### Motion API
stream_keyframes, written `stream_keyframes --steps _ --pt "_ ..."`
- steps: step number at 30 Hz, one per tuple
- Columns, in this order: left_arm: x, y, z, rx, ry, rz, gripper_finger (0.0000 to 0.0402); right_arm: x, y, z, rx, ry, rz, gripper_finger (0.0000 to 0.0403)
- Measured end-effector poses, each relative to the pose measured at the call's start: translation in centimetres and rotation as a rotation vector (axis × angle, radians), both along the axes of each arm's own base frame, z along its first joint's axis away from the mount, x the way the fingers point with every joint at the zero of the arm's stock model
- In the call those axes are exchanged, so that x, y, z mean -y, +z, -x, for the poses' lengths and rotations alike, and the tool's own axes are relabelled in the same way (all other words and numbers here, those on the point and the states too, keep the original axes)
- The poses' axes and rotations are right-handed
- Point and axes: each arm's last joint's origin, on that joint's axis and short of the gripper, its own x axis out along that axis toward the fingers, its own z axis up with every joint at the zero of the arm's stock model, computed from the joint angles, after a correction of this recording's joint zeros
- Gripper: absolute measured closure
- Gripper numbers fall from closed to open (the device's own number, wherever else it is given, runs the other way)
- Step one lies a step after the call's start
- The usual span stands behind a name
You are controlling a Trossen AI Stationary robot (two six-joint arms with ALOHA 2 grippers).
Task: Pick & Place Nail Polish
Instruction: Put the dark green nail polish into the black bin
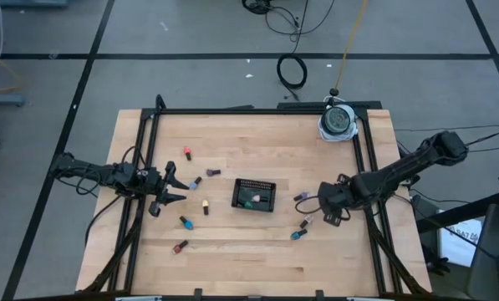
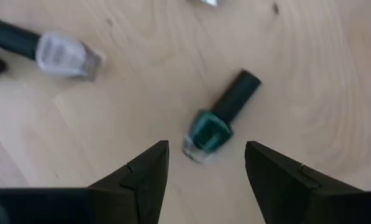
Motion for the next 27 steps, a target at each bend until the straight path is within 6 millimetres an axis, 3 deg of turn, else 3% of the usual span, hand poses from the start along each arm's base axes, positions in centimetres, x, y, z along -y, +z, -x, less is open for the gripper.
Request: stream_keyframes --steps 6,16,27 --pt "0.0 0.0 0.0 0.0 0.0 0.0 0.0256 -0.2 -0.9 -0.2 0.07 -0.027 0.003 0.0204" --pt "0.0 0.0 0.0 0.0 0.0 0.0 0.0256 0.5 -3.7 1.2 0.052 -0.097 0.025 0.0204" --pt "0.0 0.0 0.0 0.0 0.0 0.0 0.0256 0.5 -4.1 1.4 0.048 0.016 0.05 0.0204"
